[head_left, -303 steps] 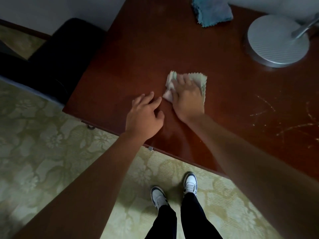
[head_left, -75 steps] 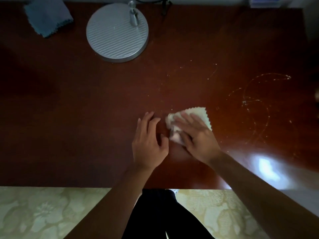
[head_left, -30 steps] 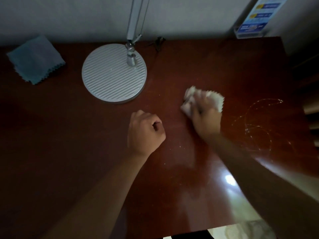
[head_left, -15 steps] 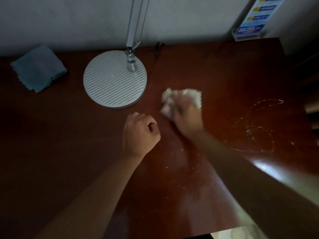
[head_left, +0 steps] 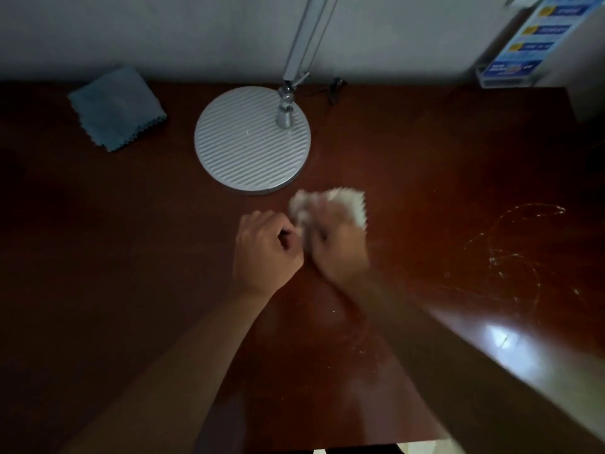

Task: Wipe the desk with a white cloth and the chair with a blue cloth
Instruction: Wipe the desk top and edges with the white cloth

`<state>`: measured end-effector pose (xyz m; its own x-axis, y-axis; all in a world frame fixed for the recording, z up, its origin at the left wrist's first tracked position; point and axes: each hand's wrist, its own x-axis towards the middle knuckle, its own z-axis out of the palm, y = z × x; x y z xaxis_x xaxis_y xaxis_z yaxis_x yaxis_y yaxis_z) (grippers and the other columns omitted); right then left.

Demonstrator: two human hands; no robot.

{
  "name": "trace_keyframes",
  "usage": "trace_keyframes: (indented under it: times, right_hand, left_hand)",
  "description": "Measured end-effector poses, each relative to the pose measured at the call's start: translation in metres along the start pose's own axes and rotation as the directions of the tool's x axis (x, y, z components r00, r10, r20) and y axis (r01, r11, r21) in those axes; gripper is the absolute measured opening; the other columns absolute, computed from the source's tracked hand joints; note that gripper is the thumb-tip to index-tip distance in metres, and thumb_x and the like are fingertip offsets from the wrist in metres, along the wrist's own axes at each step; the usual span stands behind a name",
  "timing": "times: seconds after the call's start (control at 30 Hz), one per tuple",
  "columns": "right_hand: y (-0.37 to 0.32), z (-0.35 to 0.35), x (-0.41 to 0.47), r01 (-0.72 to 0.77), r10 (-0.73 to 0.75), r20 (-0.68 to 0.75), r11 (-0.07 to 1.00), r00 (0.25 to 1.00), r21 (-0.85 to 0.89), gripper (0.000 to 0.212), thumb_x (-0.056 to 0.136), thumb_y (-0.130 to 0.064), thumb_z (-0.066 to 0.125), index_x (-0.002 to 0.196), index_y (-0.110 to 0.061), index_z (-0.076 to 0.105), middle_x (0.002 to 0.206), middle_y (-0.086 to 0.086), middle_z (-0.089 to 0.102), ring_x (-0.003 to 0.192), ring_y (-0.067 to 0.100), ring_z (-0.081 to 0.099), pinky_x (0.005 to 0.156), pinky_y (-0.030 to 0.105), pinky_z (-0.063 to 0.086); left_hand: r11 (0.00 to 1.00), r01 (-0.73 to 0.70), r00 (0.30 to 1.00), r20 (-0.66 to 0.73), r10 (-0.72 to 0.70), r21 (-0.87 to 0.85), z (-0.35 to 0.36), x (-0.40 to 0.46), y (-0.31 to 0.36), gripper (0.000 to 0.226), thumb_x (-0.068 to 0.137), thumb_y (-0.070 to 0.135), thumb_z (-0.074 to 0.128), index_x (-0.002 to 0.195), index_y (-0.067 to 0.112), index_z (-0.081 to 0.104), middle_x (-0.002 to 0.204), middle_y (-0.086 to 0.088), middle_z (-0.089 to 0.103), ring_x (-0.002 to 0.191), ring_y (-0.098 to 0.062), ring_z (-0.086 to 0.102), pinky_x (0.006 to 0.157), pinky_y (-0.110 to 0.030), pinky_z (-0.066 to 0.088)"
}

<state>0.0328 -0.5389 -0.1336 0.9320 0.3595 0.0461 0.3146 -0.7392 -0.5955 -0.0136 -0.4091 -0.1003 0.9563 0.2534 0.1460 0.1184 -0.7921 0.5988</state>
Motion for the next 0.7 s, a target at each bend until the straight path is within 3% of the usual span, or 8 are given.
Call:
trace_keyframes:
  times: [0.1,0.27,0.33,0.4,0.5,0.6,0.7]
  right_hand:
    - [-0.013,0.007,-0.037,0.134,-0.141,0.128,0.989,0.982,0.068,0.041,0.085,-0.006,0.060,0.126,-0.011,0.063,0.129,0.008,0.063,0.127,0.024,0.053,0.116,0.027,0.027]
    - [0.015,-0.008,0.043,-0.082,0.082,-0.062,0.997,0.995,0.008,0.035,0.096,-0.014,0.055,0.131,-0.008,0.059,0.138,0.016,0.055,0.132,0.032,0.047,0.113,0.035,0.029]
    - [0.005,-0.002,0.051,-0.098,0.098,-0.072,0.995,0.993,0.000,0.035,0.094,-0.013,0.056,0.128,-0.007,0.061,0.136,0.019,0.056,0.129,0.033,0.049,0.113,0.038,0.031]
    - [-0.013,0.011,0.016,0.059,-0.060,-0.020,0.998,0.998,-0.027,0.033,0.091,-0.010,0.059,0.123,-0.007,0.064,0.129,0.018,0.061,0.123,0.033,0.053,0.111,0.040,0.034]
    - [-0.029,0.021,-0.060,0.297,-0.304,0.151,0.952,0.941,0.070,0.031,0.086,-0.006,0.061,0.115,-0.013,0.070,0.125,0.007,0.066,0.127,0.021,0.052,0.113,0.036,0.030]
    - [-0.021,0.015,-0.055,0.350,-0.368,0.210,0.929,0.906,0.118,0.029,0.089,-0.007,0.064,0.116,-0.012,0.069,0.125,0.005,0.066,0.125,0.021,0.055,0.112,0.039,0.035]
    - [-0.015,0.011,0.008,0.298,-0.296,0.160,0.954,0.942,0.015,0.031,0.096,-0.016,0.056,0.126,-0.009,0.063,0.130,0.013,0.062,0.126,0.030,0.053,0.109,0.038,0.034]
  left_hand:
    - [1.000,0.022,0.999,-0.023,-0.021,0.004,-0.011,-0.009,-0.005,0.017,0.064,-0.008,0.061,0.060,0.006,0.052,0.059,-0.004,0.053,0.059,-0.027,0.051,0.065,-0.038,0.043]
    - [0.995,0.093,0.996,-0.019,-0.093,0.036,-0.024,-0.032,-0.024,0.014,0.069,-0.004,0.060,0.066,0.010,0.058,0.066,0.000,0.058,0.065,-0.022,0.054,0.072,-0.040,0.044]
    - [0.988,0.145,0.988,-0.057,-0.142,0.045,-0.028,-0.043,-0.029,0.012,0.072,0.001,0.060,0.072,0.012,0.063,0.074,0.001,0.062,0.071,-0.022,0.057,0.076,-0.042,0.044]
    - [0.980,0.199,0.972,-0.133,-0.195,0.021,-0.029,-0.053,-0.034,0.015,0.072,0.004,0.060,0.078,0.015,0.067,0.085,0.001,0.066,0.082,-0.024,0.060,0.080,-0.040,0.043]
    - [0.970,0.237,0.951,-0.215,-0.221,0.049,-0.029,-0.068,-0.042,0.023,0.070,0.007,0.060,0.087,0.018,0.070,0.100,0.004,0.068,0.095,-0.023,0.061,0.089,-0.040,0.041]
    - [0.967,0.229,0.950,-0.244,-0.197,0.112,-0.029,-0.088,-0.048,0.032,0.068,0.009,0.060,0.097,0.019,0.070,0.110,0.005,0.067,0.105,-0.021,0.061,0.100,-0.042,0.037]
    - [0.947,0.236,0.954,-0.237,-0.183,0.219,-0.025,-0.111,-0.055,0.043,0.072,0.017,0.058,0.114,0.020,0.067,0.126,0.004,0.064,0.122,-0.018,0.056,0.108,-0.053,0.029]
